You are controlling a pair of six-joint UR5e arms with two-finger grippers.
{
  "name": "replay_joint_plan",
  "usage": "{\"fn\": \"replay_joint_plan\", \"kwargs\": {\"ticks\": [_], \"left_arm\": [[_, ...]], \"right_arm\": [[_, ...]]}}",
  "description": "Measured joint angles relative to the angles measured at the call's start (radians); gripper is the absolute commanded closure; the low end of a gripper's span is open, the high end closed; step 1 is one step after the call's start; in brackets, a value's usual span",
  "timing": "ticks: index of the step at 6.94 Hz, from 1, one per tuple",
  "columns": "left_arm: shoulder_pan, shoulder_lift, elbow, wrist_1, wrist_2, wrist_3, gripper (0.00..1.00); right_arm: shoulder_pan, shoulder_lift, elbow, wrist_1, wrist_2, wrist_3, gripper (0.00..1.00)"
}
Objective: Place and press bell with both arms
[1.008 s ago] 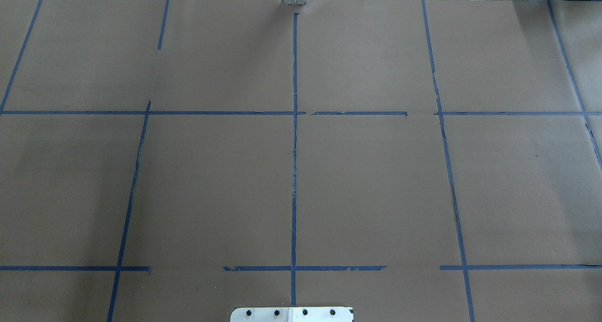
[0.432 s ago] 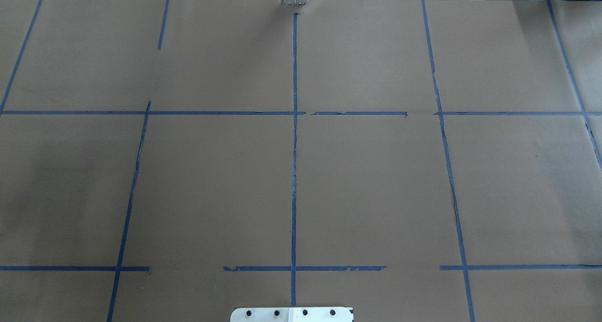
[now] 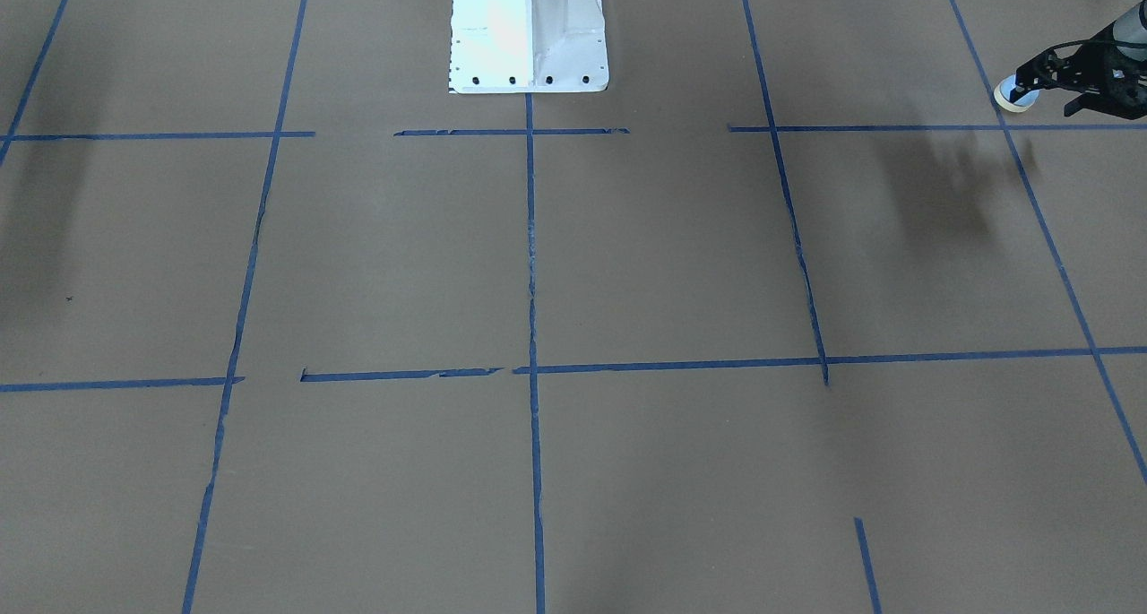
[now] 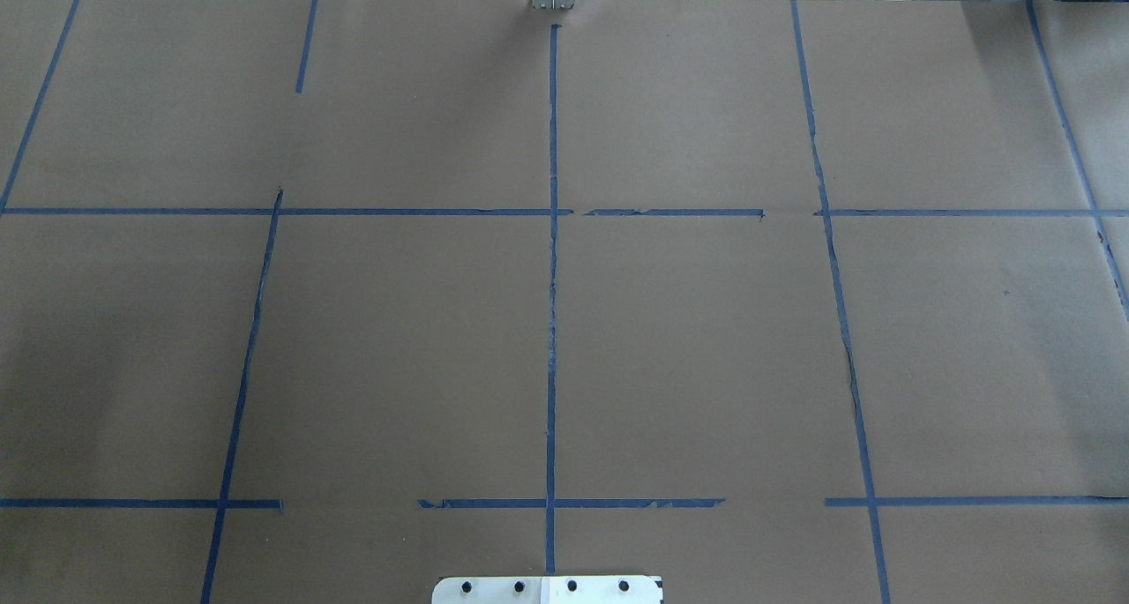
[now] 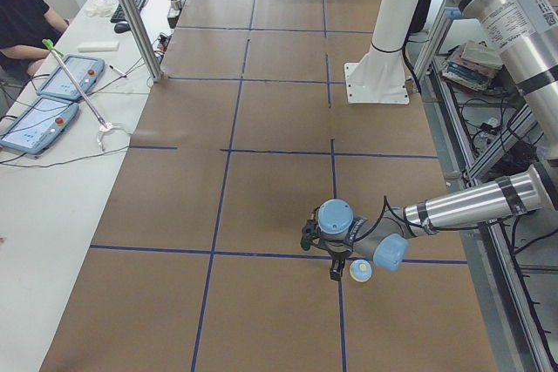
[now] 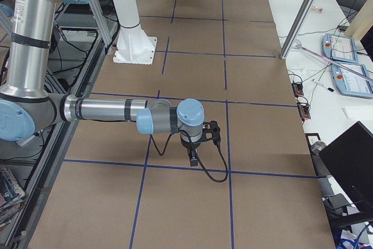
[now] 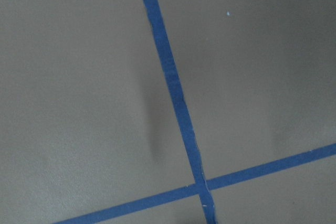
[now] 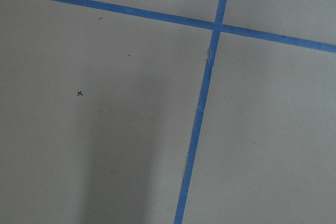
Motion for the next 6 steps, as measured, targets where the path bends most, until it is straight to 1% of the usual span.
{"fn": "replay_joint_plan", "kwargs": {"ticks": [3, 6], "left_arm": [[0.101, 0.003, 0.031, -0.003, 0.002, -0.027, 0.0], [0.168, 0.002, 0.048, -0.002, 0.04, -0.095, 0.0]], "right_arm": [[0.0, -0.002, 0.0, 0.0, -0.002, -0.002, 0.0], [0.0, -0.005, 0.0, 0.0, -0.002, -0.005, 0.0]]}}
